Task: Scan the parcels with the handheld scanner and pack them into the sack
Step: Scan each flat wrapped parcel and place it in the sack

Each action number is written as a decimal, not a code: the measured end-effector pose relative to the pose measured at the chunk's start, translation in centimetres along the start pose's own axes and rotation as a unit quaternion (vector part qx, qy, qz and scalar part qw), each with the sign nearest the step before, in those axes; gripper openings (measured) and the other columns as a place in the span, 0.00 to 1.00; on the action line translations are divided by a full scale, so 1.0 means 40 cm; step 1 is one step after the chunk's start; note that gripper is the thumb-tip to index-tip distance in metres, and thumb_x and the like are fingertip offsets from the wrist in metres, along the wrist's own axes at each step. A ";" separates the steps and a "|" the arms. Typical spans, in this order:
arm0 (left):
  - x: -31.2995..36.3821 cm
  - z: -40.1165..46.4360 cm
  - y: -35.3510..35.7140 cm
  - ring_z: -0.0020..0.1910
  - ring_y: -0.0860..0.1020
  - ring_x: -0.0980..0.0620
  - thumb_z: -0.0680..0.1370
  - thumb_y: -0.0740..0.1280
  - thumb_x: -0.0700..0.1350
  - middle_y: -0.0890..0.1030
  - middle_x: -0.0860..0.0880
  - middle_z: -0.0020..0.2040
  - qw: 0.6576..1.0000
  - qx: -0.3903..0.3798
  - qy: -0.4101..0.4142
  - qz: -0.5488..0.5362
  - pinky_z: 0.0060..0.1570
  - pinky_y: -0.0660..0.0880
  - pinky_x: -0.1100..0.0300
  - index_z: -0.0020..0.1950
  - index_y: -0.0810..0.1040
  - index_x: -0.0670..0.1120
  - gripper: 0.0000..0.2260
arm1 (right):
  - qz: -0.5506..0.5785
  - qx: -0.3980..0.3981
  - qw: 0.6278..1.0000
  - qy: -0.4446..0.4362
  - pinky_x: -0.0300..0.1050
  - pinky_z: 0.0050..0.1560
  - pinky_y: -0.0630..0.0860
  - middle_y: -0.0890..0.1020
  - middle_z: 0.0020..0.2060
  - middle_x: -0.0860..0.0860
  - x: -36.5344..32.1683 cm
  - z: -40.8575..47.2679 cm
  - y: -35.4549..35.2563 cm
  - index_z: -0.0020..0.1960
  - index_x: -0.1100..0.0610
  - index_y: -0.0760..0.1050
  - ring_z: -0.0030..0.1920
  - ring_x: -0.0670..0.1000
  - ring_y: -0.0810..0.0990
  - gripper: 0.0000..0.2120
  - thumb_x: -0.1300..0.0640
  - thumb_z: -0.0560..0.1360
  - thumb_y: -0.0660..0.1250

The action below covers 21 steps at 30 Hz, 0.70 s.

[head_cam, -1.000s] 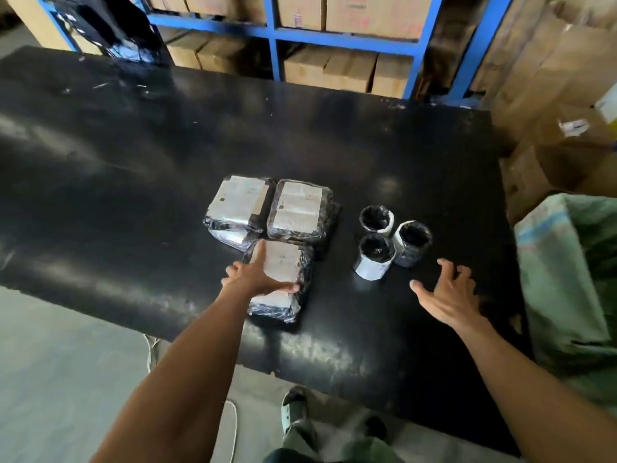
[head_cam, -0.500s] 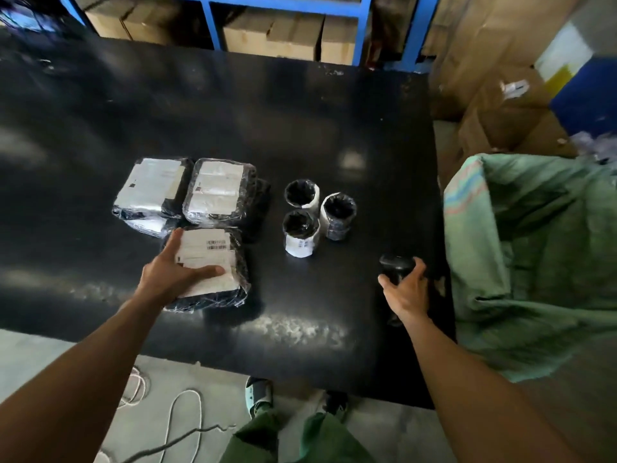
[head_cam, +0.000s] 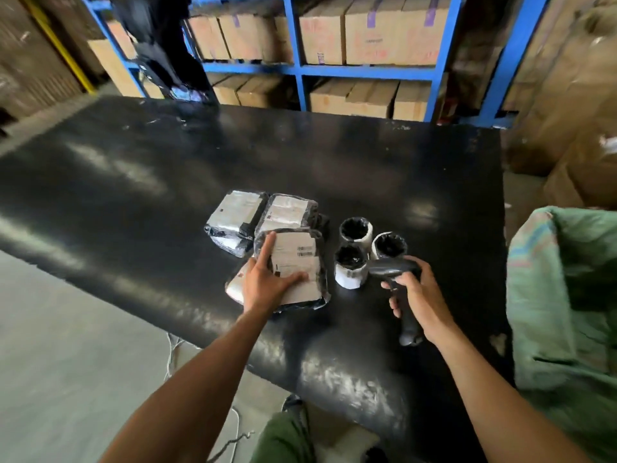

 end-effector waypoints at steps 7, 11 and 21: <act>0.014 -0.035 0.056 0.55 0.77 0.50 0.63 0.83 0.55 0.73 0.50 0.56 0.998 0.008 0.008 -0.067 0.52 0.67 0.69 0.77 0.62 0.65 0.48 | -0.072 -0.094 0.983 -0.140 0.48 0.27 0.74 0.84 0.38 0.58 -0.128 -0.087 0.149 0.63 0.45 0.68 0.26 0.53 0.75 0.10 0.46 0.83 0.62; 0.013 -0.036 0.076 0.57 0.78 0.48 0.61 0.83 0.59 0.74 0.50 0.58 0.996 0.009 0.018 -0.090 0.56 0.74 0.60 0.76 0.61 0.70 0.49 | -0.104 -0.077 0.979 -0.158 0.50 0.28 0.77 0.83 0.40 0.57 -0.131 -0.102 0.165 0.65 0.43 0.66 0.26 0.51 0.76 0.13 0.42 0.83 0.60; 0.008 -0.024 0.083 0.58 0.76 0.50 0.62 0.83 0.57 0.73 0.50 0.58 0.991 0.016 0.014 -0.131 0.57 0.70 0.62 0.76 0.60 0.70 0.49 | -0.156 -0.053 0.972 -0.167 0.48 0.27 0.78 0.84 0.37 0.52 -0.144 -0.109 0.157 0.64 0.43 0.67 0.26 0.46 0.78 0.13 0.42 0.82 0.62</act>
Point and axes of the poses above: each hand's wrist, its own z-axis towards the middle knuckle, its own y-axis out of the palm, x = y × z, the point moved 1 cm from there along z, towards the middle knuckle
